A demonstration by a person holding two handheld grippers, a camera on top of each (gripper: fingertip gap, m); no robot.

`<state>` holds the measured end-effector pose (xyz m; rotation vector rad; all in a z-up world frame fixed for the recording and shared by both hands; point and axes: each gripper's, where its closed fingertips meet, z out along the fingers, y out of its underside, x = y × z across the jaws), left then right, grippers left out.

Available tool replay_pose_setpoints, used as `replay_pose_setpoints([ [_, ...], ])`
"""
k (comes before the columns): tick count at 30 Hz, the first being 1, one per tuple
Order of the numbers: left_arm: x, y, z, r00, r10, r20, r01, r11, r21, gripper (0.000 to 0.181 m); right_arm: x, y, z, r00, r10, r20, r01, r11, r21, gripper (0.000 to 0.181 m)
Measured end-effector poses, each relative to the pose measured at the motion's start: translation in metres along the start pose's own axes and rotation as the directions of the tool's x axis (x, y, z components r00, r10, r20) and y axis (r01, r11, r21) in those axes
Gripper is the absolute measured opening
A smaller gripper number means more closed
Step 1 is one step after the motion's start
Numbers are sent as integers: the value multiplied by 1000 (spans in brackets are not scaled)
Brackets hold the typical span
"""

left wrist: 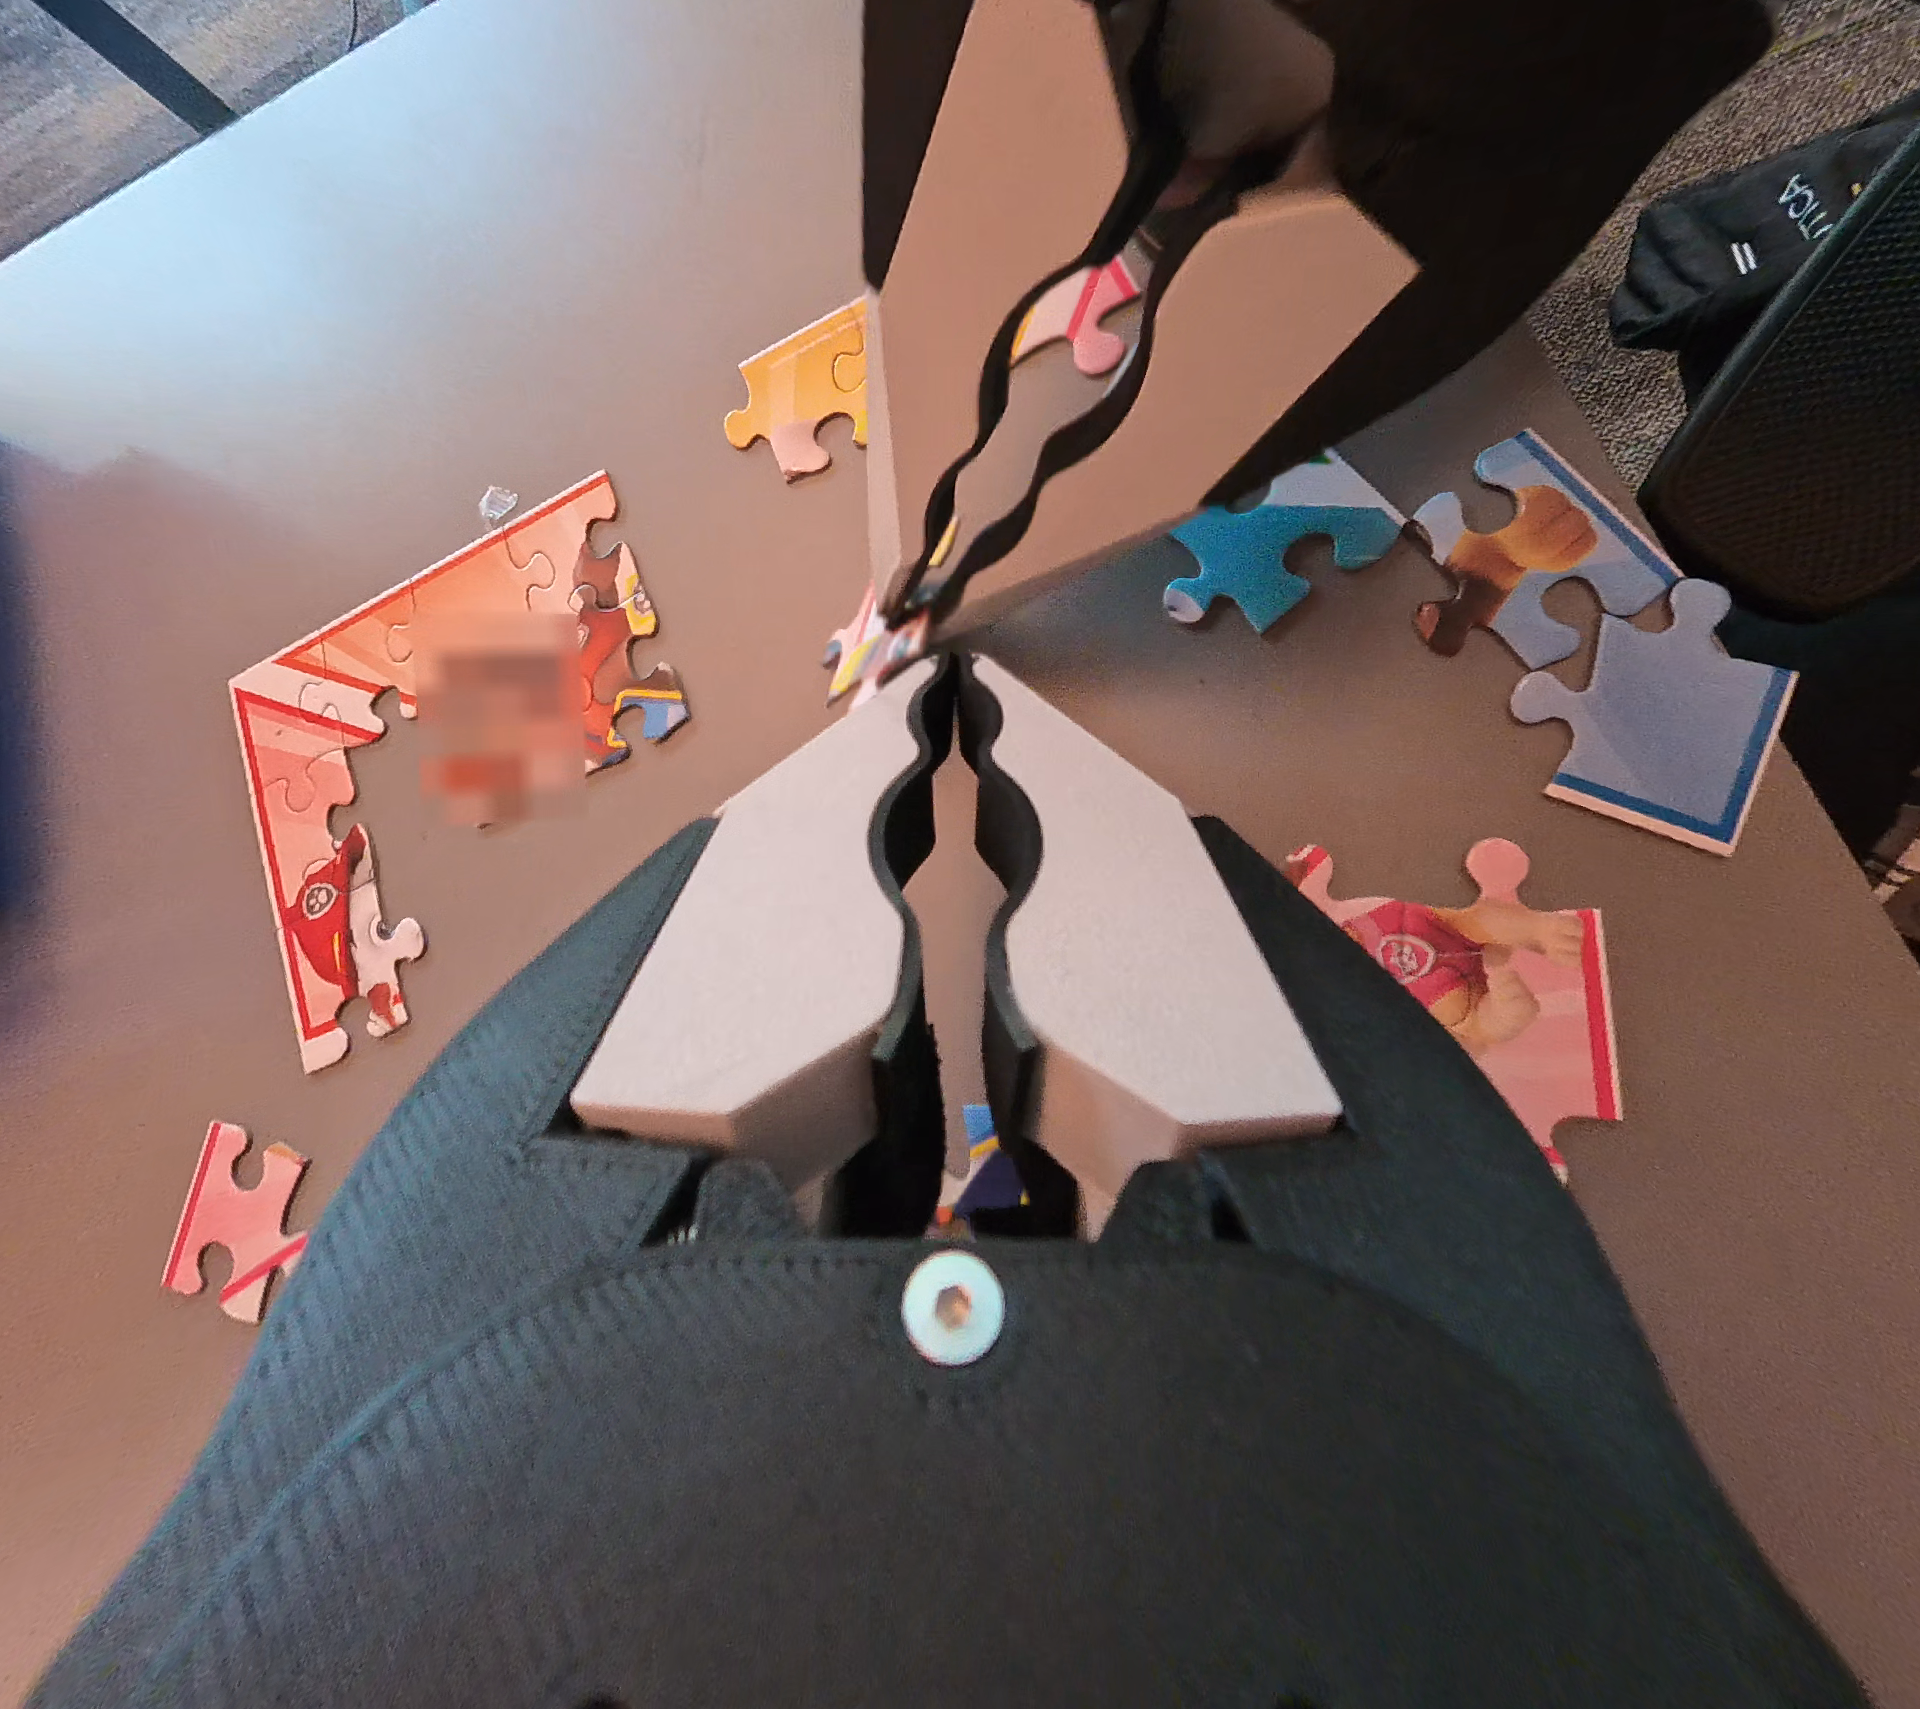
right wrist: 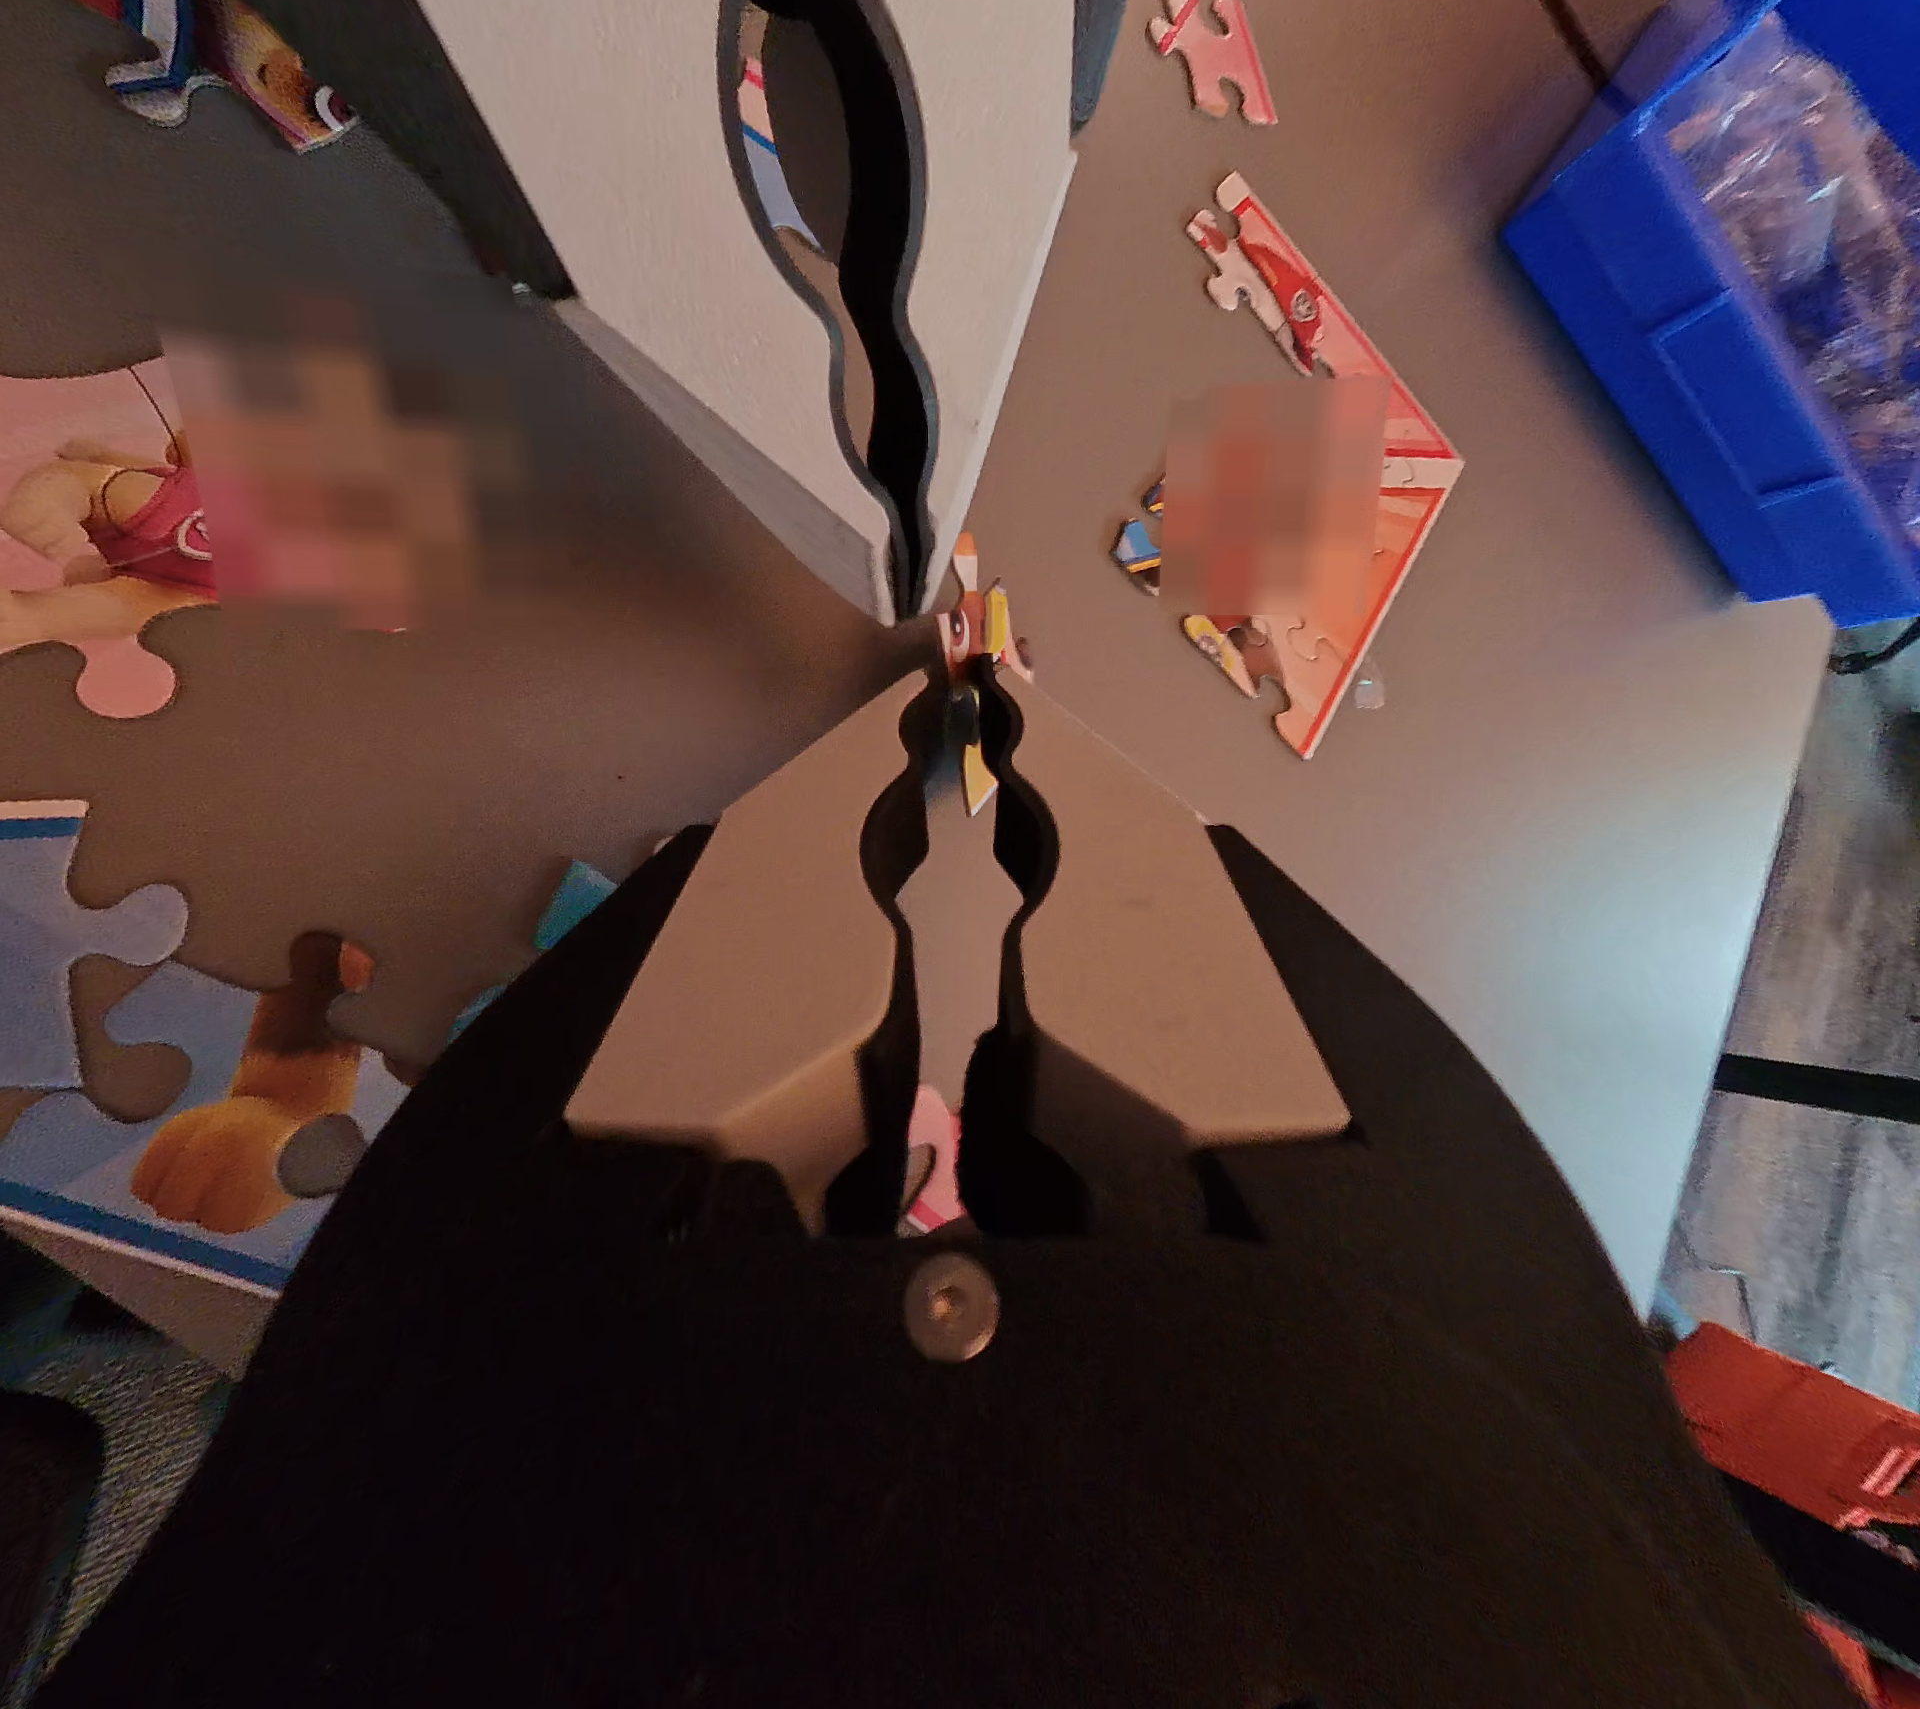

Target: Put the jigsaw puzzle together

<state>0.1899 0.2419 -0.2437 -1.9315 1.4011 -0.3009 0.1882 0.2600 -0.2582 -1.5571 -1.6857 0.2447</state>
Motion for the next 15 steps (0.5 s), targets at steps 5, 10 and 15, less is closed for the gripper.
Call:
replay_pose_setpoints([
  [5,-17,6,-9,996,-85,8,85,996,18,5,17,1,-9,995,-77,-62,78,997,13,0],
  [10,-49,18,-6,984,-169,50,170,985,-10,16,40,-4,-18,945,-256,-205,269,962,38,0],
  [15,-80,13,14,974,-222,54,223,975,-16,22,52,4,-12,828,-470,-306,469,879,-84,0],
])
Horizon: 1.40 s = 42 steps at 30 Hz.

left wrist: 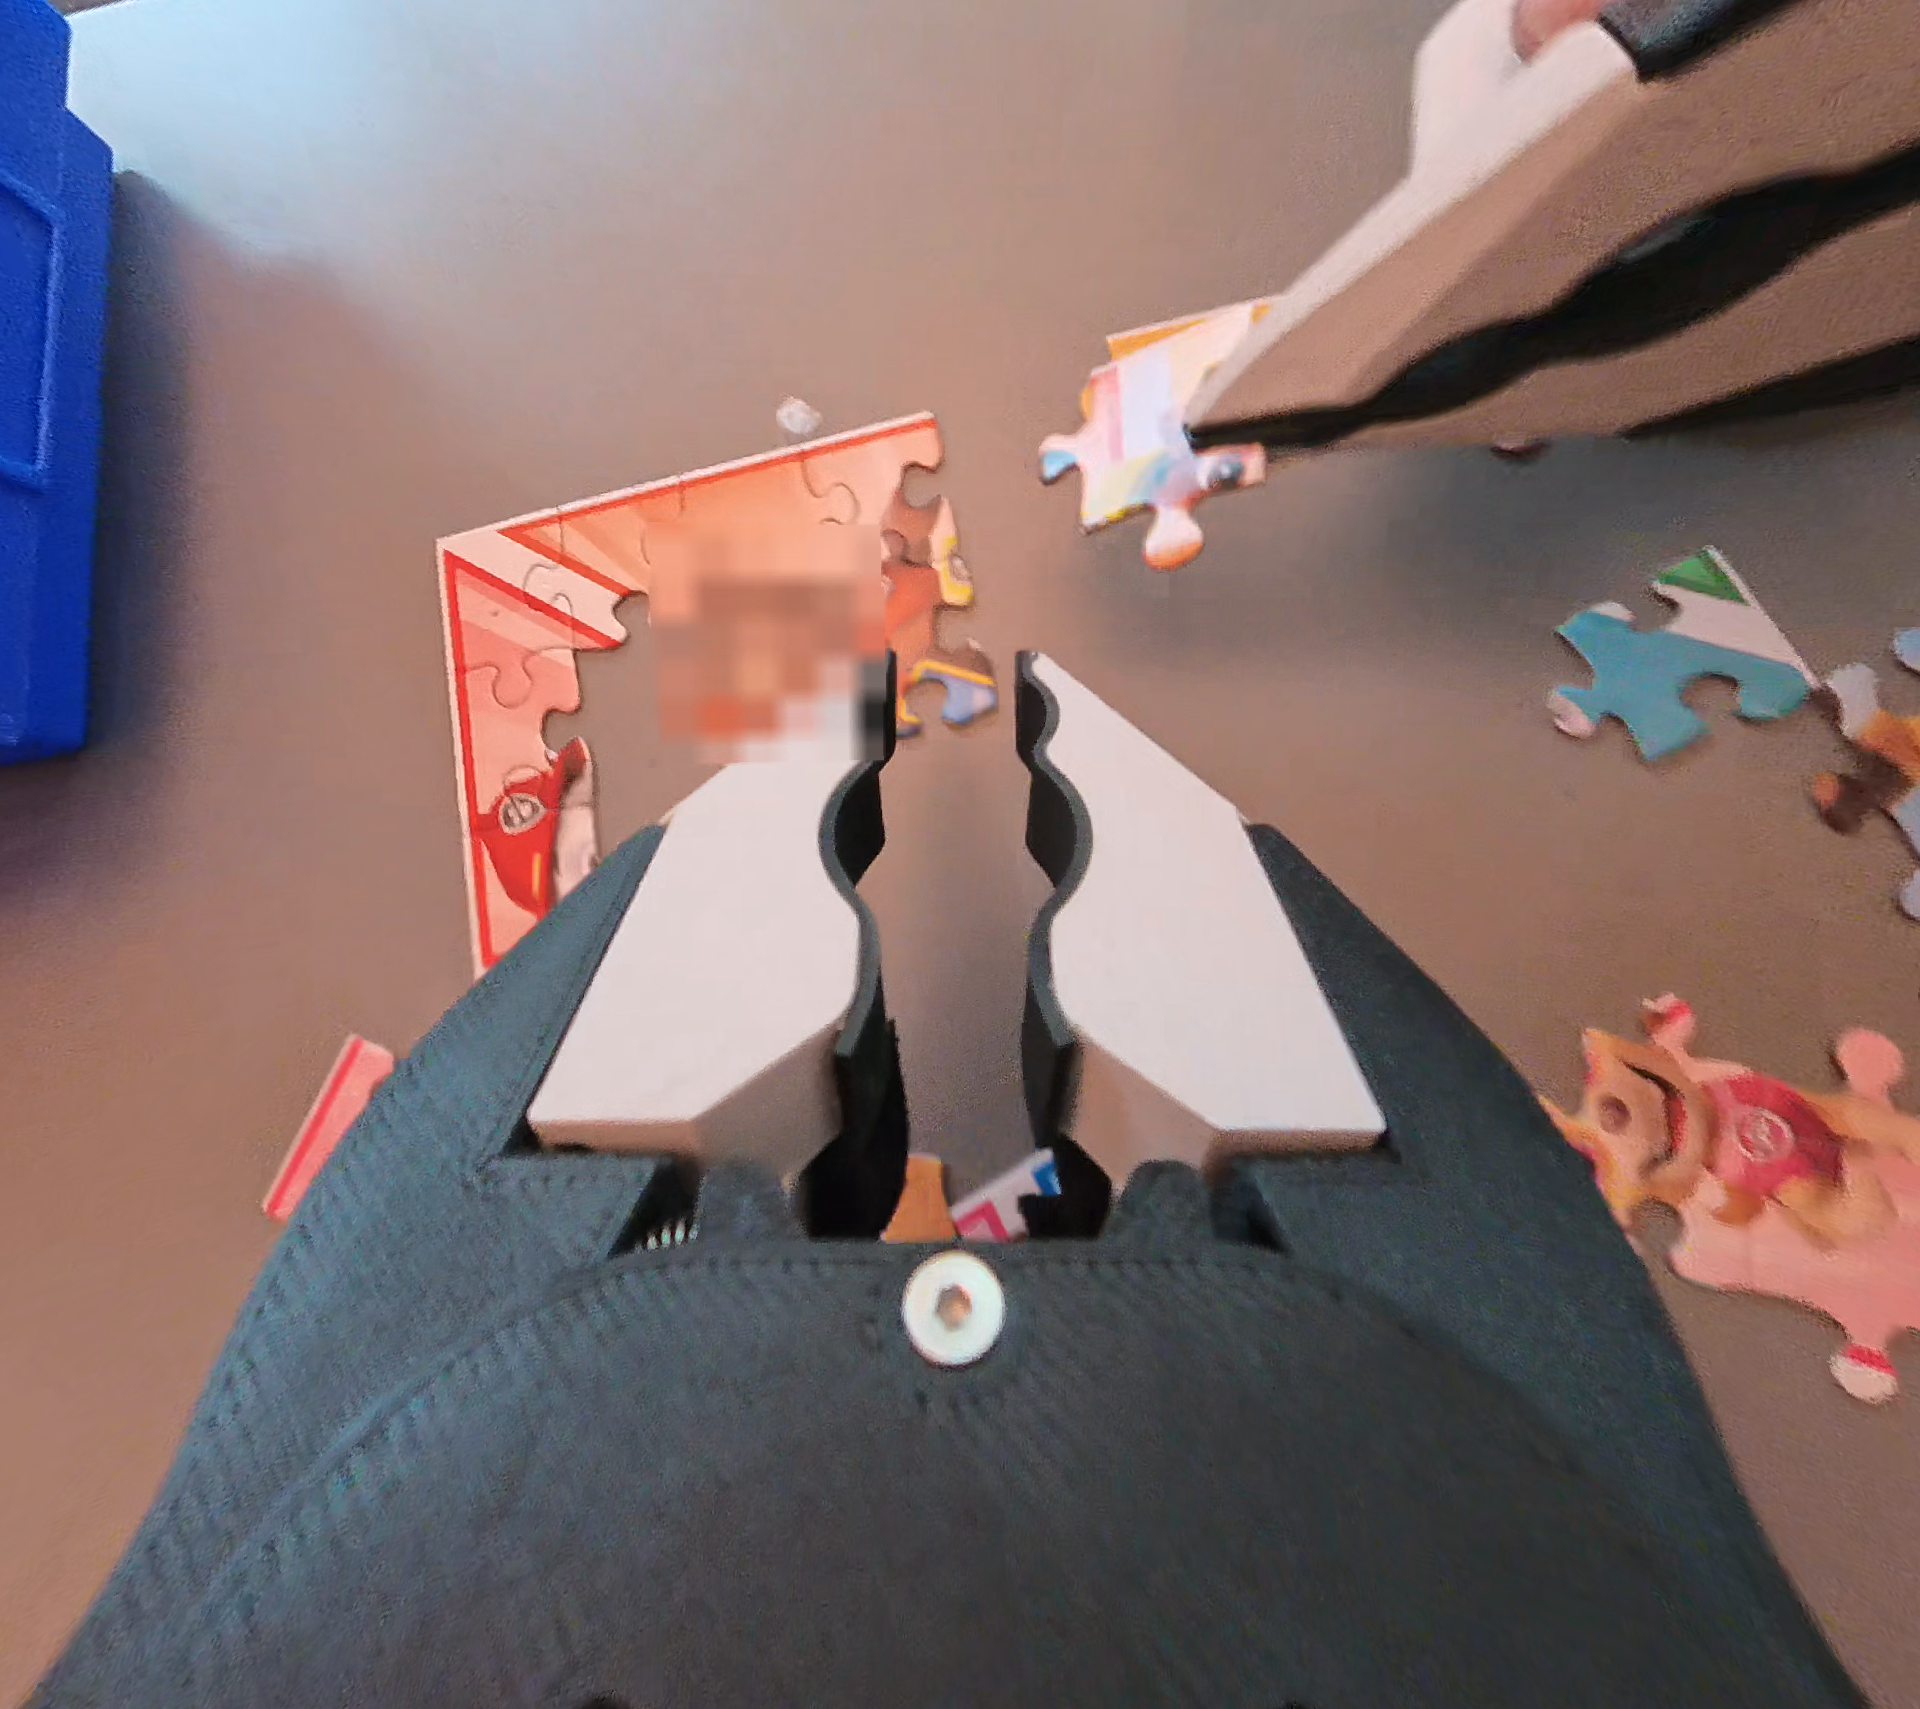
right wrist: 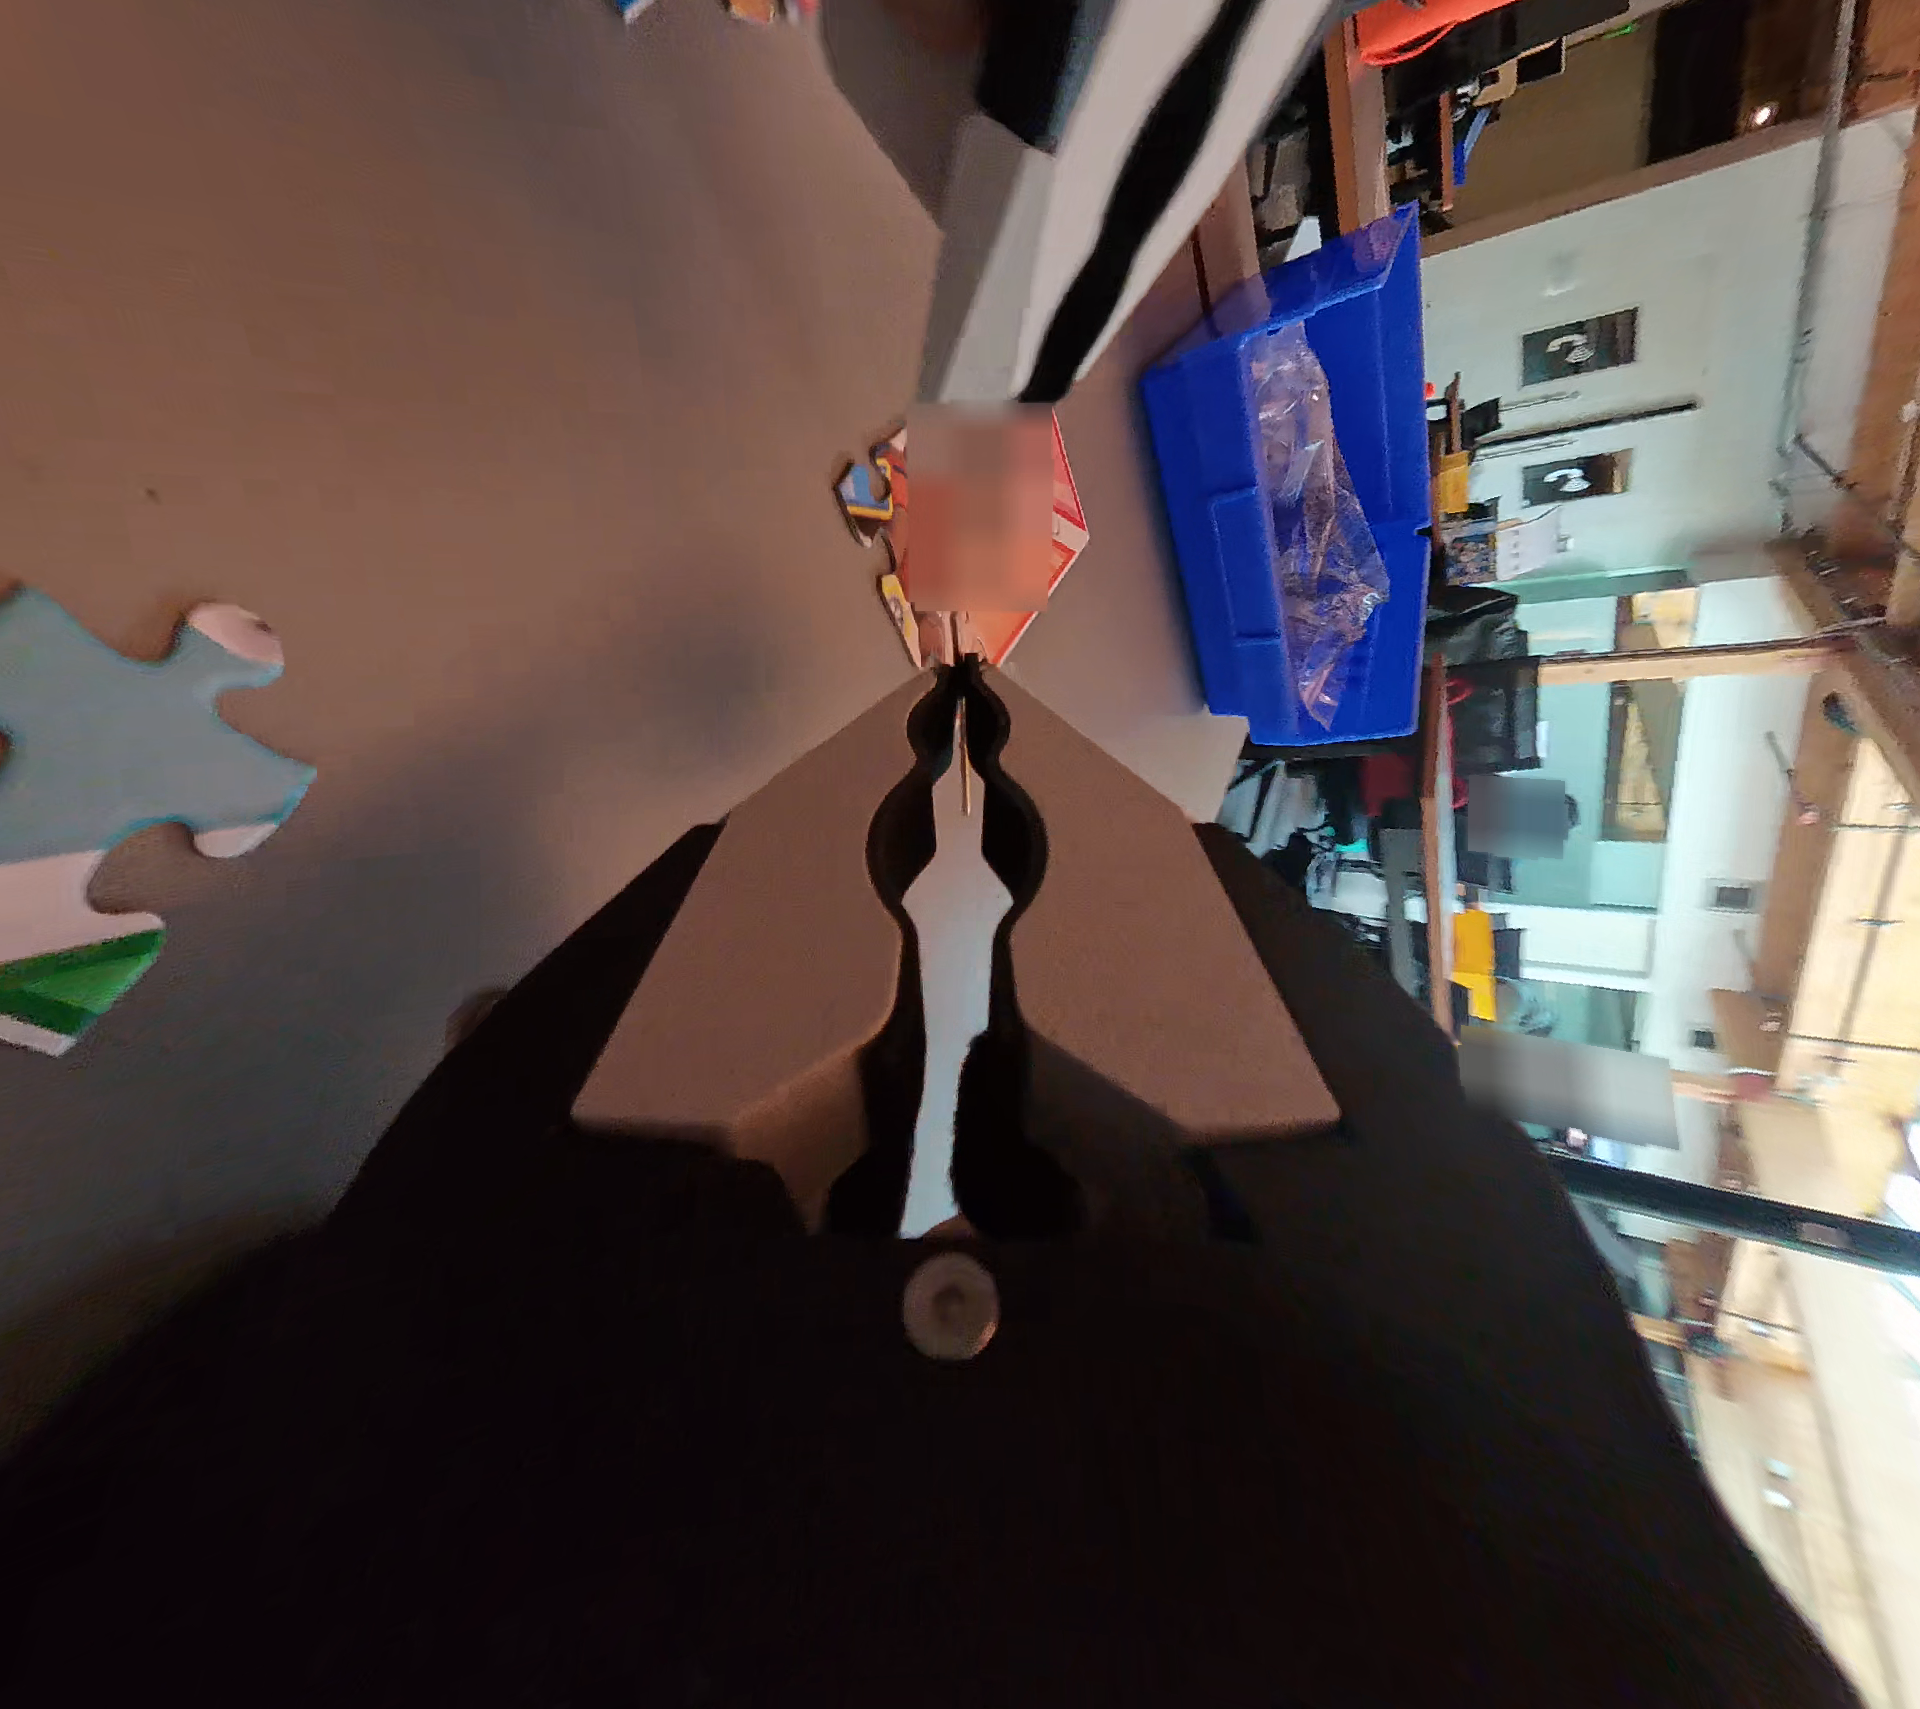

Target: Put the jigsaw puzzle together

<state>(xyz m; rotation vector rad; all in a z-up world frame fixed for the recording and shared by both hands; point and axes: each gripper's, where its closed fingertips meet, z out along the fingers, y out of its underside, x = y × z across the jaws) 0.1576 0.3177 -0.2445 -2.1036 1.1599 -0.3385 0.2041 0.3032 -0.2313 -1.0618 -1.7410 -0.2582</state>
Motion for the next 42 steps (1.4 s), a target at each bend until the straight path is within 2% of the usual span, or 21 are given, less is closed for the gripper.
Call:
replay_pose_setpoints([
  [3,-8,-1,15,1000,-13,-13,13,999,-42,24,-3,10,7,997,-78,-7,77,996,-38,0],
  [7,-12,16,31,1000,-1,-27,-3,991,-134,18,-5,16,15,993,-122,4,122,991,-45,0],
  [8,-11,15,31,999,-12,-41,7,993,-115,13,-5,17,17,991,-133,6,133,990,-44,0],
  [11,-12,17,30,997,-50,-65,42,993,-106,12,-9,19,26,988,-150,29,152,987,-47,0],
  [25,-20,27,22,993,-14,-114,-4,987,-158,0,-13,14,43,974,-188,127,189,982,6,0],
  [32,-23,31,19,990,-25,-139,1,985,-171,0,-20,16,45,960,-181,213,184,983,5,4],
  [42,-24,33,17,990,-10,-141,-16,982,-189,0,-17,20,49,957,-138,255,150,988,-26,5],
])
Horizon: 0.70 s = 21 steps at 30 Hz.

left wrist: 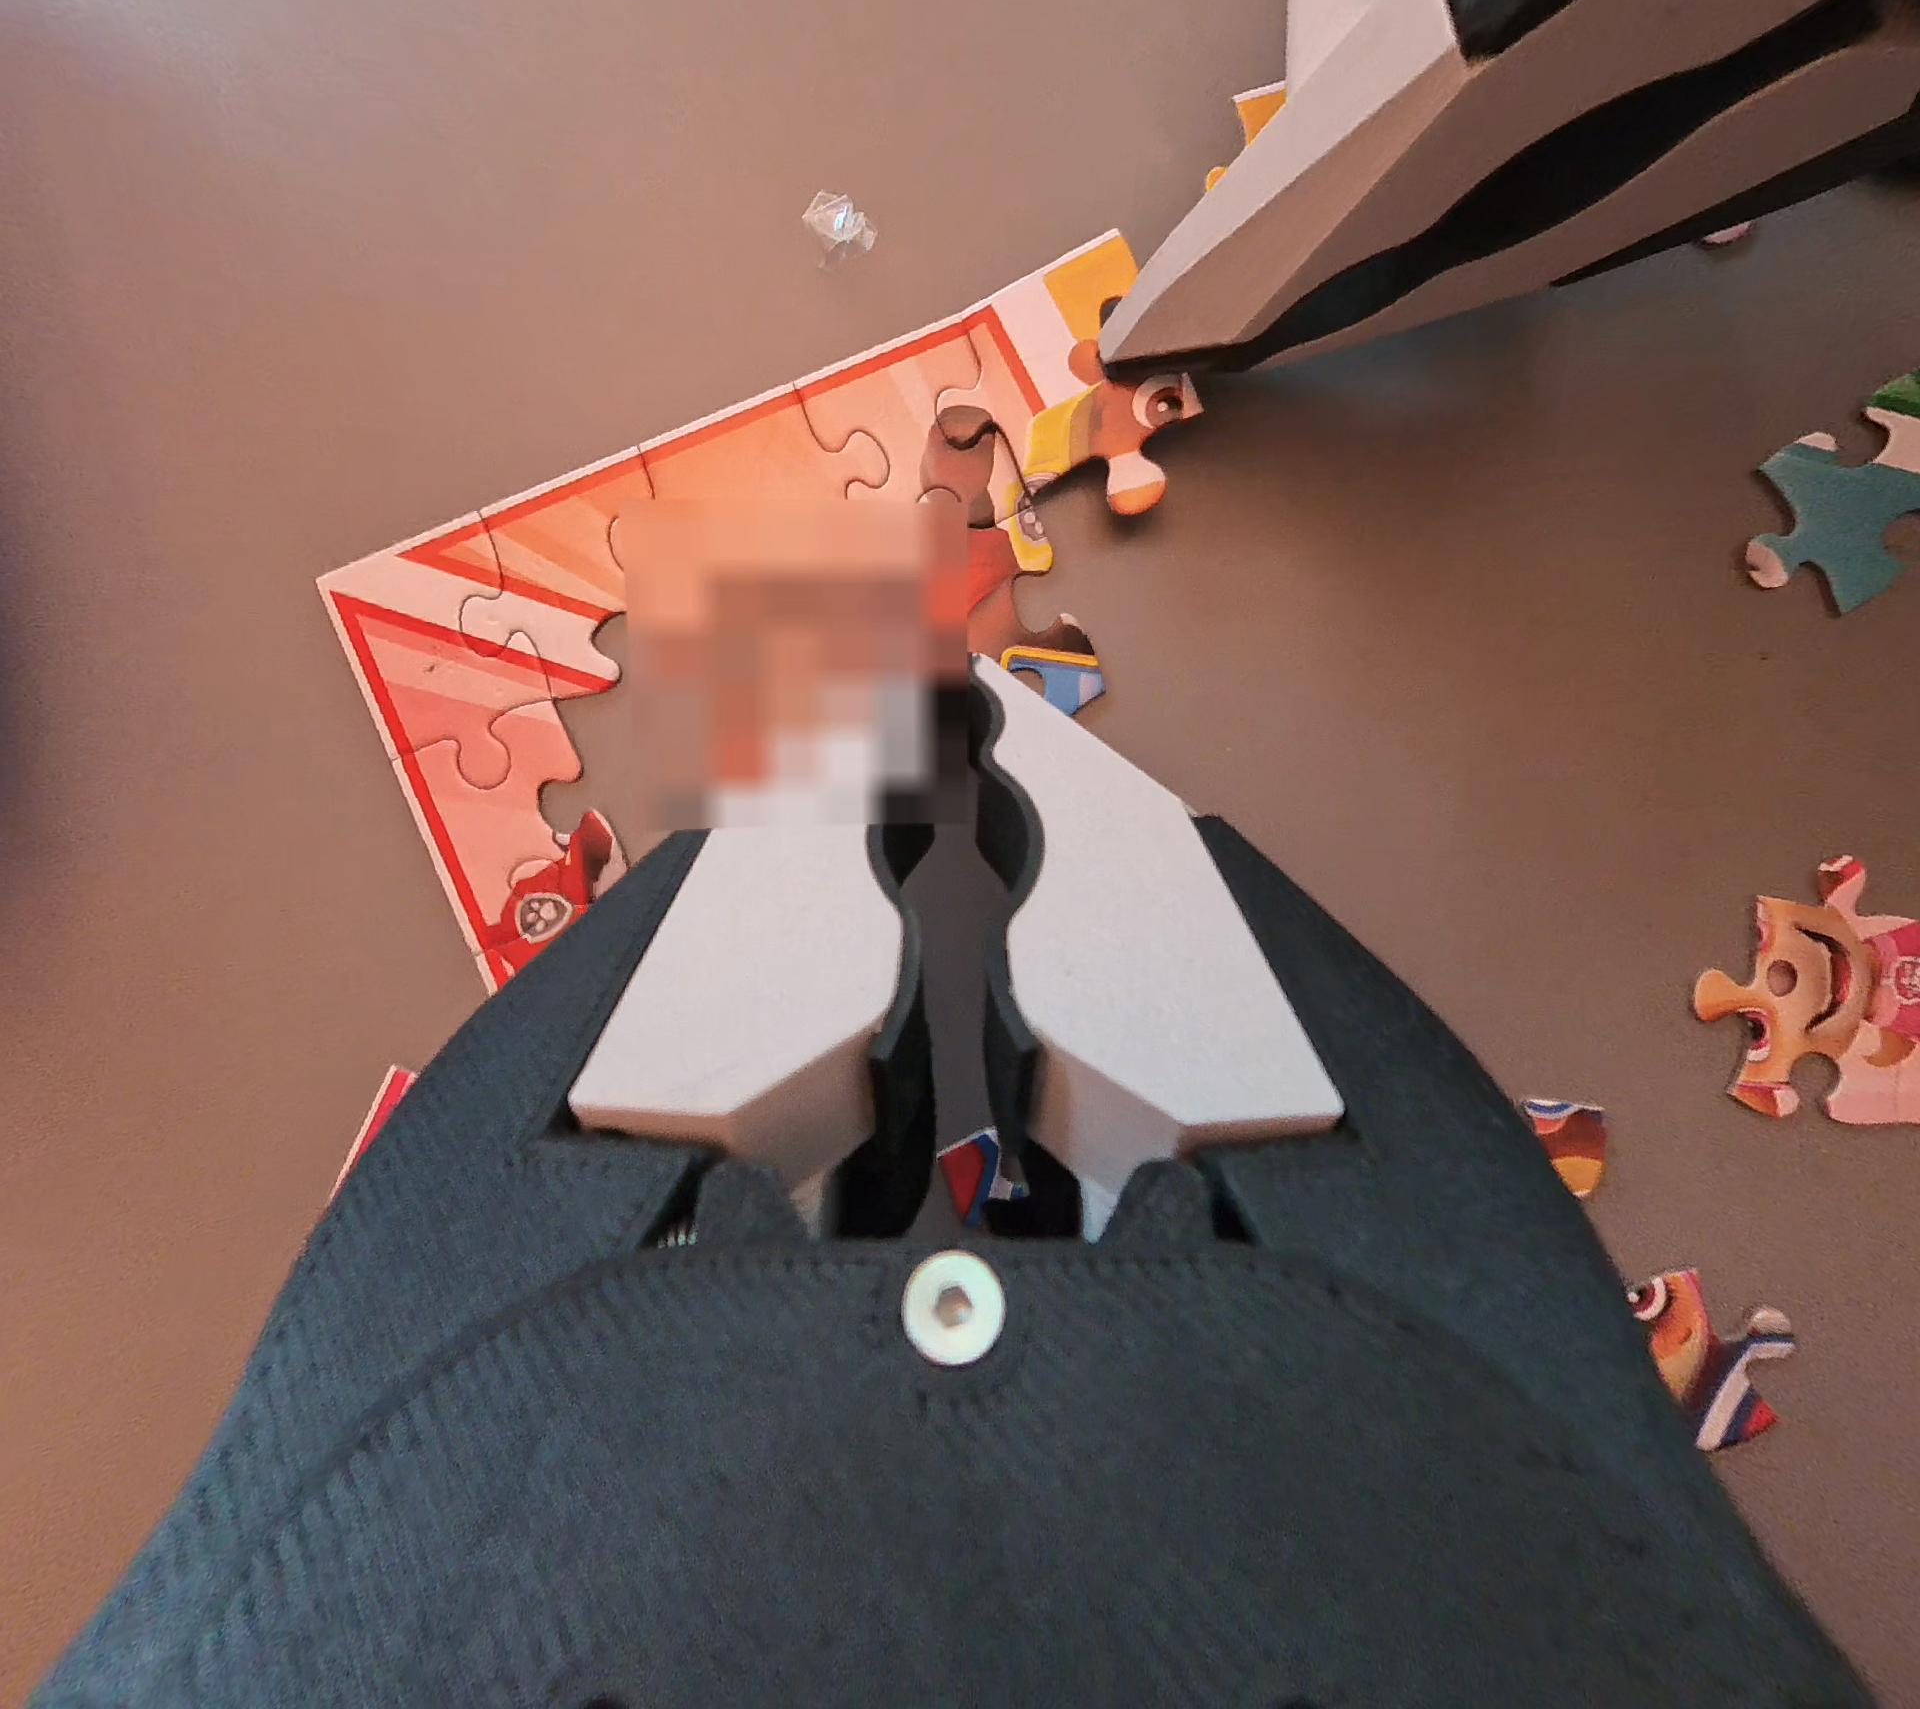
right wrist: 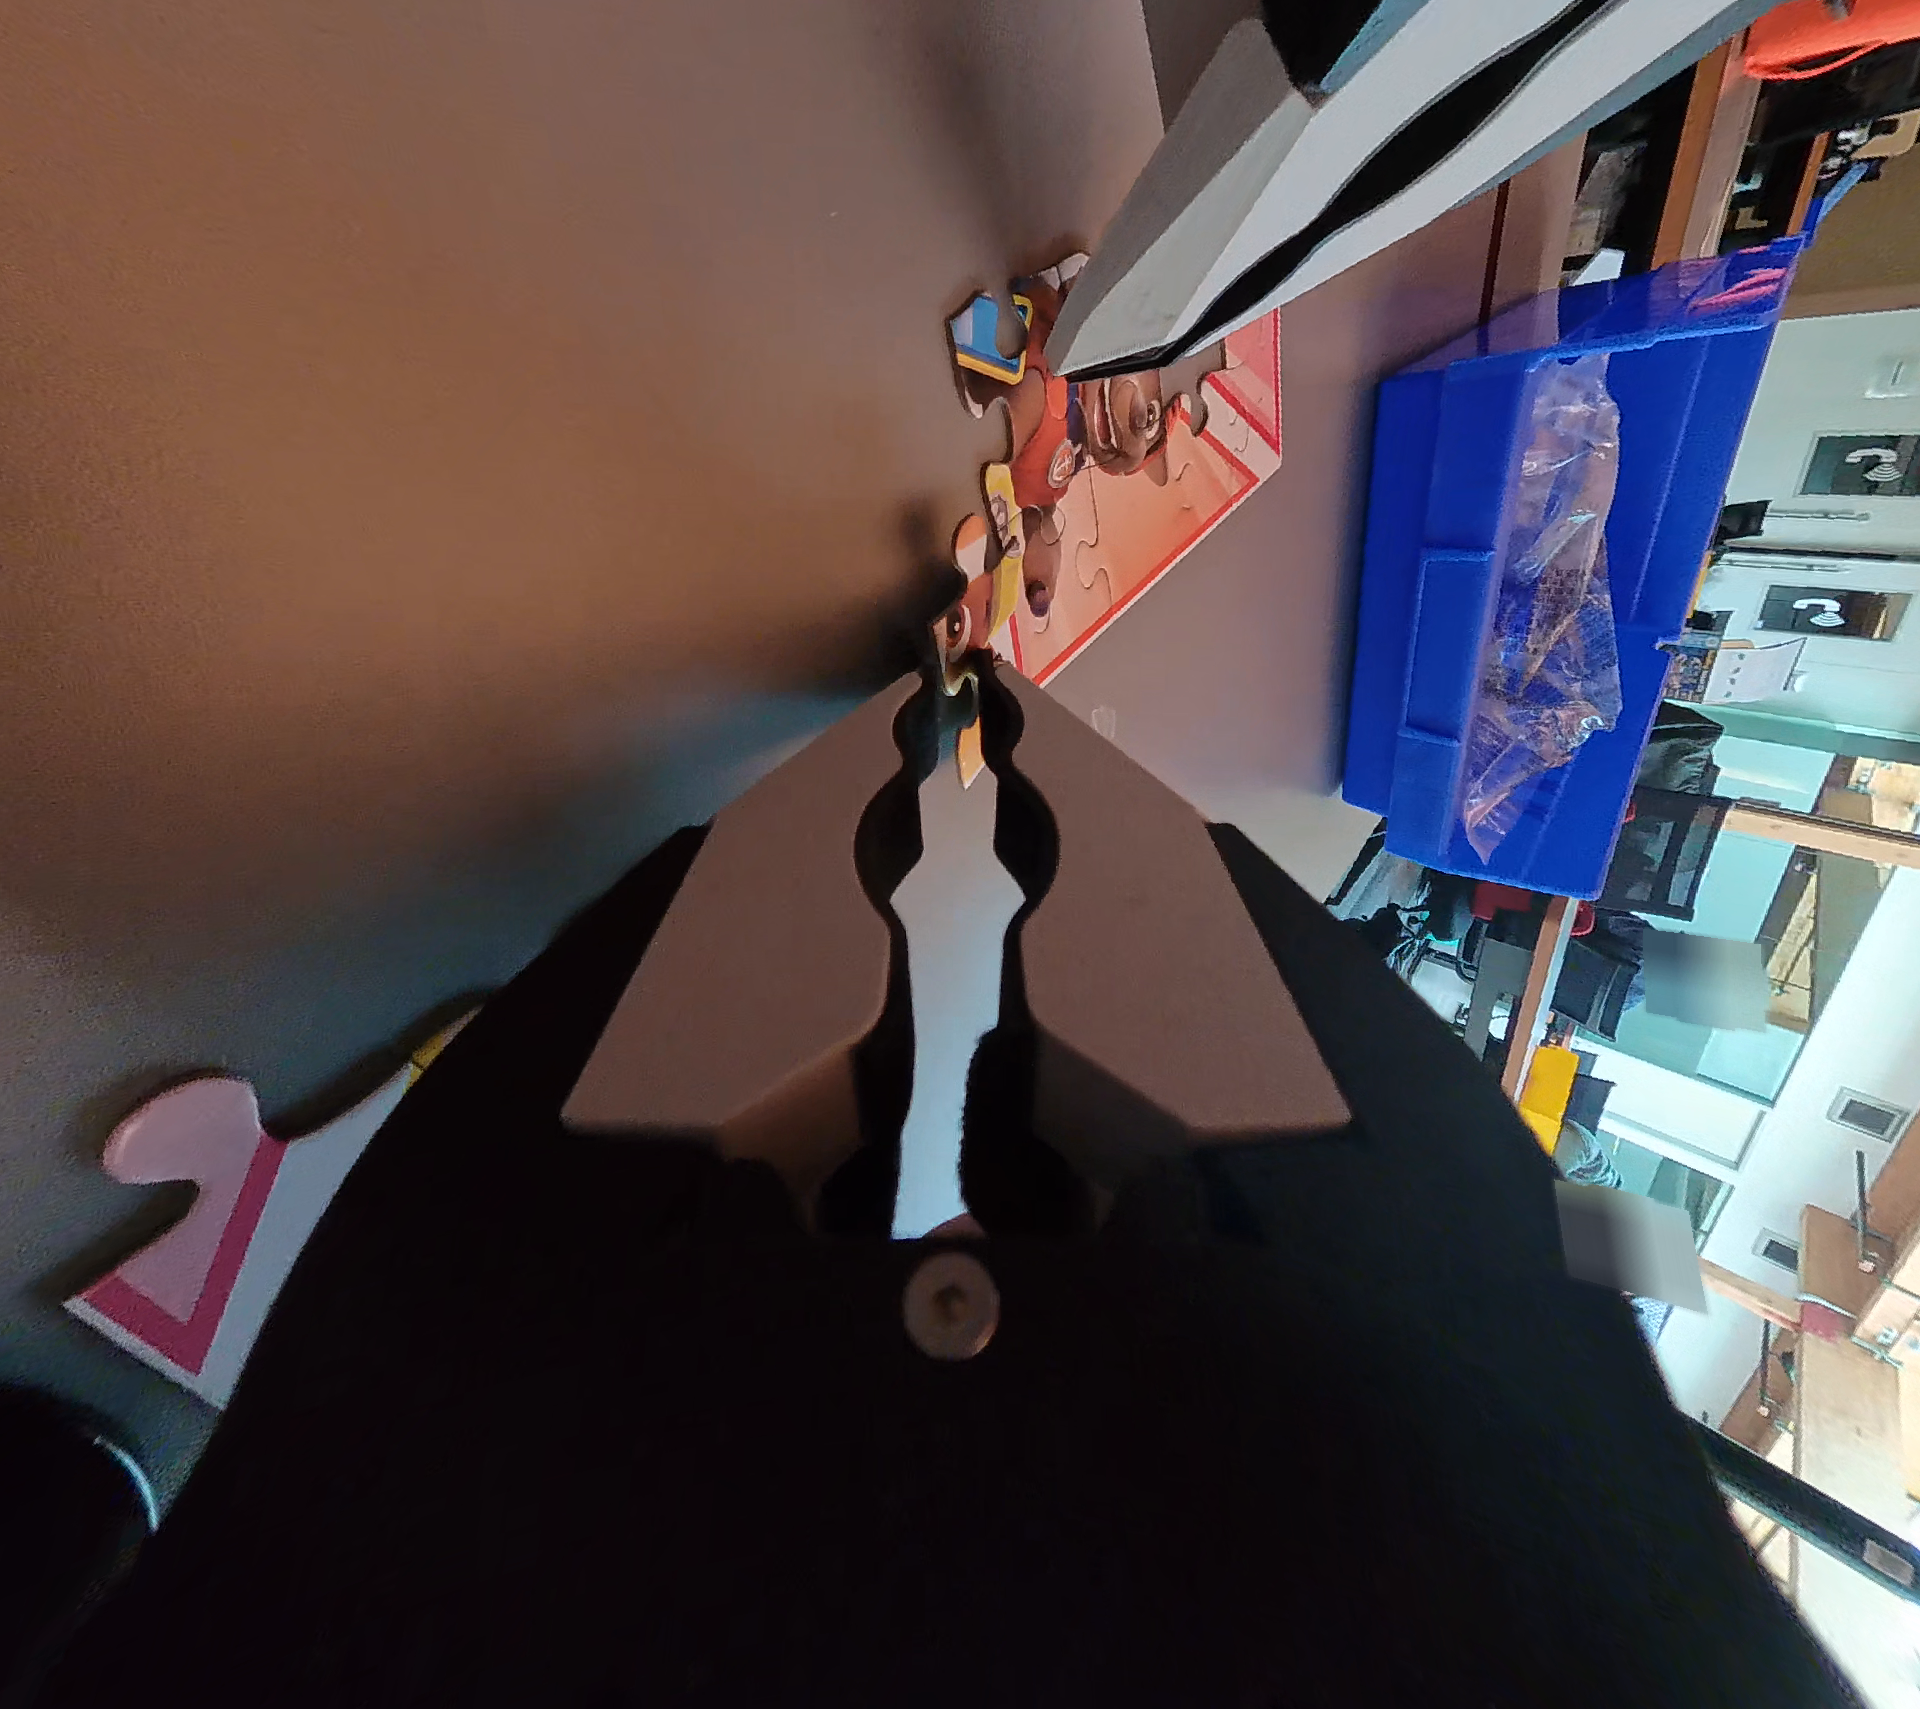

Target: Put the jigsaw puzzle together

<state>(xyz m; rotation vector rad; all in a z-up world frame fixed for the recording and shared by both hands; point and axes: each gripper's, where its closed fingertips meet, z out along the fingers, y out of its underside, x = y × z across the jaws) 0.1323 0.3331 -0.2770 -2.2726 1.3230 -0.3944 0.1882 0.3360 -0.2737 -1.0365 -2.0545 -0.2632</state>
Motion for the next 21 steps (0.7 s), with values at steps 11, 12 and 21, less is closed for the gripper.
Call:
replay_pose_setpoints([
  [11,1,-34,13,1000,-10,-6,10,998,67,9,0,1,1,999,-35,38,36,999,-34,5],
  [12,0,-34,18,1000,-1,9,1,999,50,10,0,1,1,999,-36,39,37,999,-33,5],
  [21,-1,-37,24,1000,2,22,-3,999,49,0,1,5,-2,998,-31,58,35,998,-61,11],
])
